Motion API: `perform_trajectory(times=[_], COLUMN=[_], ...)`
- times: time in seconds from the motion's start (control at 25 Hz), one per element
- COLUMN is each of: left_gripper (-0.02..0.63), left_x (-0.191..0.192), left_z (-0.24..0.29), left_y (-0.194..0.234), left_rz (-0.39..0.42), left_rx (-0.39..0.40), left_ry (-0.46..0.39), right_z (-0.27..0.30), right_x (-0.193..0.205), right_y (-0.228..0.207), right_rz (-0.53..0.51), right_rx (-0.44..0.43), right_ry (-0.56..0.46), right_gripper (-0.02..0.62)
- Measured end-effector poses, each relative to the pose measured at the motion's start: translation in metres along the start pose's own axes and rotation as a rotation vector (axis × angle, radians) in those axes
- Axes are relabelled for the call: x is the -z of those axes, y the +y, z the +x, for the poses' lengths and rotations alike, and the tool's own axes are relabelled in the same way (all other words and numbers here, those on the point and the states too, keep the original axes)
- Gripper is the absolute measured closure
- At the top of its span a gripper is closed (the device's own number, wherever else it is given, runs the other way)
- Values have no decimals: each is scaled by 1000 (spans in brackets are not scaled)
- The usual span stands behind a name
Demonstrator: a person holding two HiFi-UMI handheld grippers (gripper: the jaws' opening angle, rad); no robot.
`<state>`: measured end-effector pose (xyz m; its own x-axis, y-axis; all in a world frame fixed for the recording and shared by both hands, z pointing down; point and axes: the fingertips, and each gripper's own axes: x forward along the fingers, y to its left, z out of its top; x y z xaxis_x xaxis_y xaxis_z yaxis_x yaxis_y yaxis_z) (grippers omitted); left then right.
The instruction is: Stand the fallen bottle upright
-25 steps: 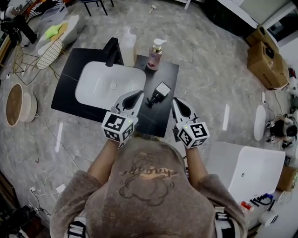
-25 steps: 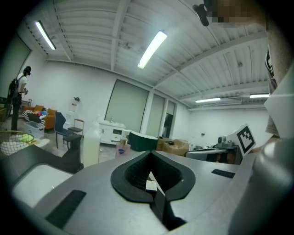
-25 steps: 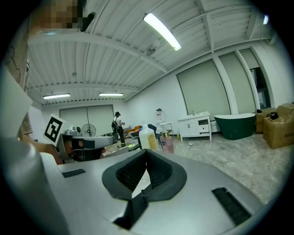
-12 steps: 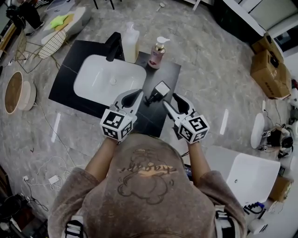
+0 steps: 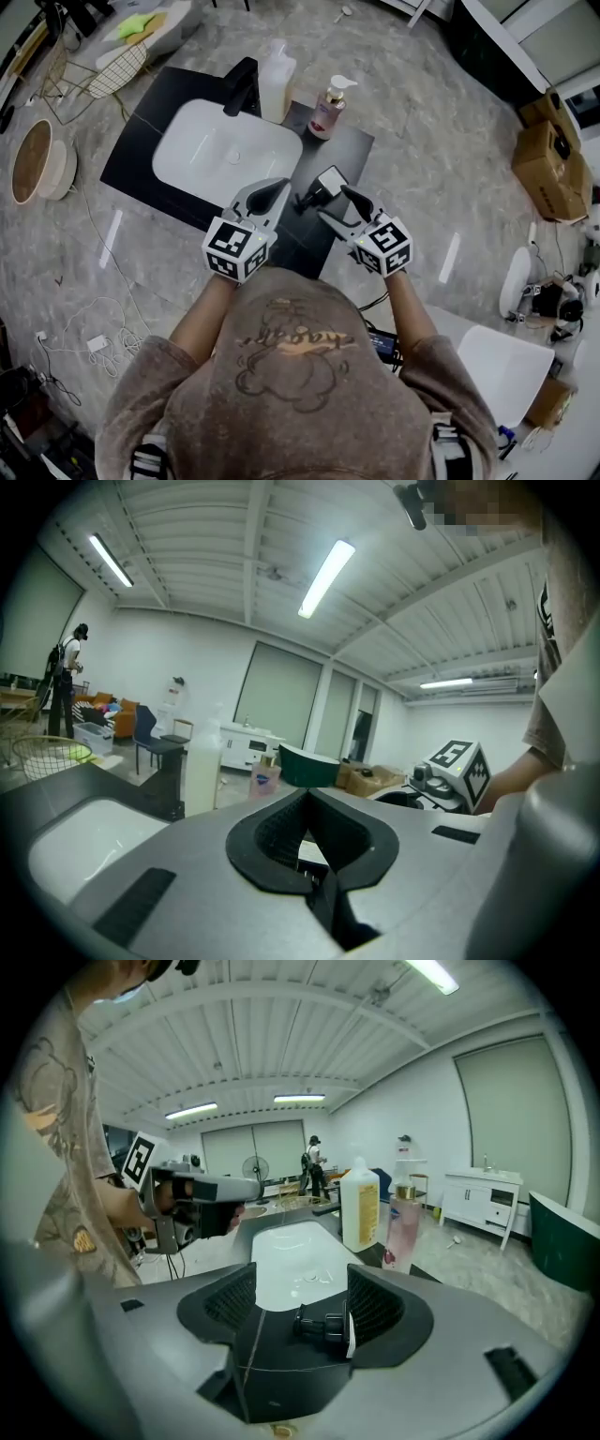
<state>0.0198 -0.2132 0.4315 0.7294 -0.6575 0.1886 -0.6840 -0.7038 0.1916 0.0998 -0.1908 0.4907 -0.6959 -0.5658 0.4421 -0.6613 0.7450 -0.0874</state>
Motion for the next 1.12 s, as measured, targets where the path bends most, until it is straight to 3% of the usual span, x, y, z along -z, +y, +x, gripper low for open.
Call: perform_trajectory(times=[0.6, 0.92, 1.12], left_gripper=[588, 588, 588], left_x=[13, 15, 16], left_z=[-22, -38, -46], left_y=[17, 32, 39], left_rz=[-9, -19, -25], left_rx=[-85, -133, -157], left_ry=[26, 24, 24], right_z=[72, 102, 113], right_x=[61, 83, 95], right_y=[18, 31, 29], right_rz=[-303, -335, -337], right_rx=[-218, -259, -237], right_ry=[288, 375, 425], right_gripper=[313, 313, 321])
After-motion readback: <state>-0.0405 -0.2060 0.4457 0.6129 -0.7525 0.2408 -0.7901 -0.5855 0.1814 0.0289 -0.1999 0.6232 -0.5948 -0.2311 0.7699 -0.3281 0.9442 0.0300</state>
